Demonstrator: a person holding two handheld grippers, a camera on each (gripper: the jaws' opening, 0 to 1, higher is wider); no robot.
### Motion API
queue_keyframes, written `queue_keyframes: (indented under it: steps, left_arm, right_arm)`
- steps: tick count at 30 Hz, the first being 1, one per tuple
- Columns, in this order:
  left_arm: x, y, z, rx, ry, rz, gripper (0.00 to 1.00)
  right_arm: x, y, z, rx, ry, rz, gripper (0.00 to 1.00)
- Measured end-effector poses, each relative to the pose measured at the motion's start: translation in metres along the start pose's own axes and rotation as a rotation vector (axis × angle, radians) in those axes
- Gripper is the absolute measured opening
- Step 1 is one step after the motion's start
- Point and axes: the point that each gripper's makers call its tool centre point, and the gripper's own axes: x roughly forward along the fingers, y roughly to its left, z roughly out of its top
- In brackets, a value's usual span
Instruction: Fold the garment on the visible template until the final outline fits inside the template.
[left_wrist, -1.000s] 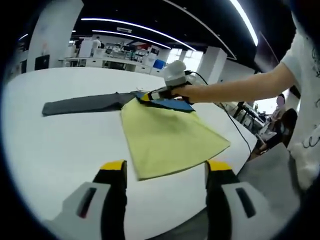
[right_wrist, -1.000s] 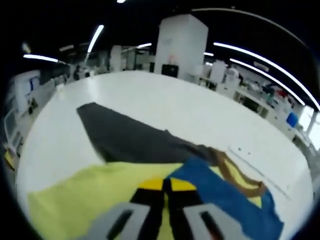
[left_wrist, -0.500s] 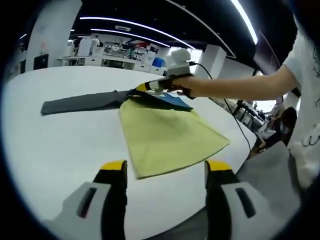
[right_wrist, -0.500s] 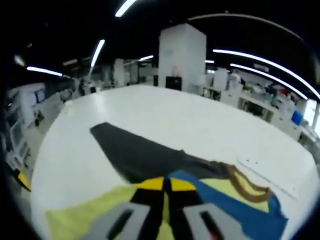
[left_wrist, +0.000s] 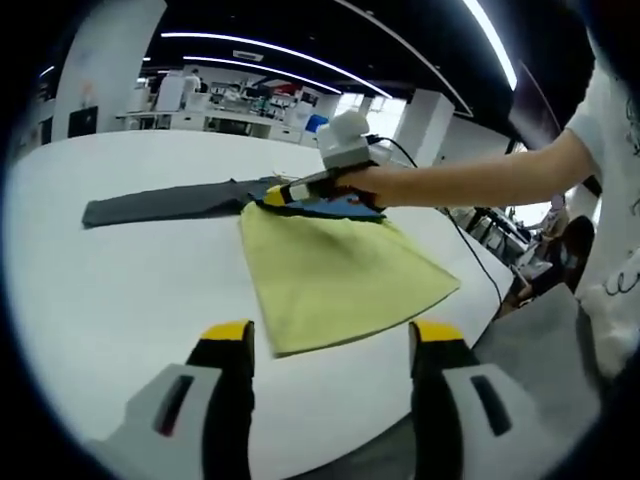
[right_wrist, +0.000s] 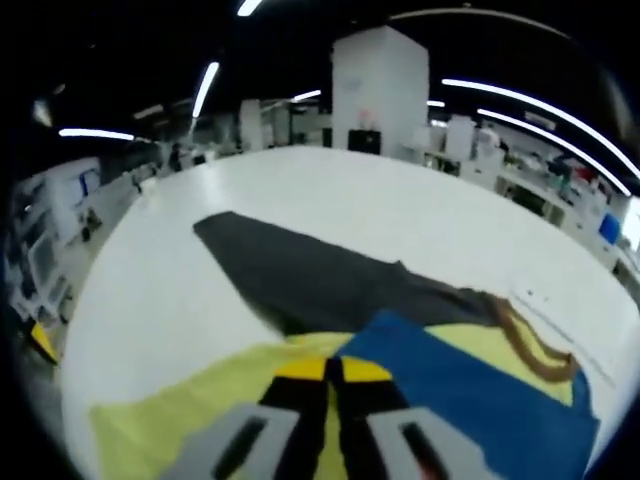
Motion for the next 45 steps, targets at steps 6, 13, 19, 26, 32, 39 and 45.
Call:
queue_keyframes:
  steps: [6,13,19,26,32,39,45]
  left_arm:
    - [0.0,-0.001,0.0,-0.001,0.002,-0.001,0.59]
    - [0.001,-0.001,0.0,0.002,0.001,-0.003,0.6]
    - [0.0,-0.001,0.001,0.004,-0.005,-0.004,0.6]
    - [0.0,-0.002,0.001,0.003,-0.006,-0.009,0.61]
    - [0.001,-0.001,0.0,0.007,0.0,-0.021,0.64]
    - [0.004,0.001,0.007,0.022,0.005,-0.037,0.67]
    - [0.008,0.005,0.026,0.057,0.009,-0.073,0.69]
  right_arm:
    - [-0.003,0.006,-0.001,0.035,-0.011,0.029,0.08]
    - [-0.009,0.009,0.001,0.017,-0.041,0.054,0.29]
    - [-0.019,0.009,0.001,0.023,-0.05,0.057,0.42]
    - [-0.028,-0.001,-0.003,0.053,-0.063,0.048,0.65]
    - [-0.038,-0.006,-0.005,0.055,-0.068,0.039,0.92]
    - [-0.062,-0.019,-0.014,0.089,-0.05,0.013,0.99]
    - [-0.094,-0.031,-0.013,0.097,-0.056,-0.043,0.99]
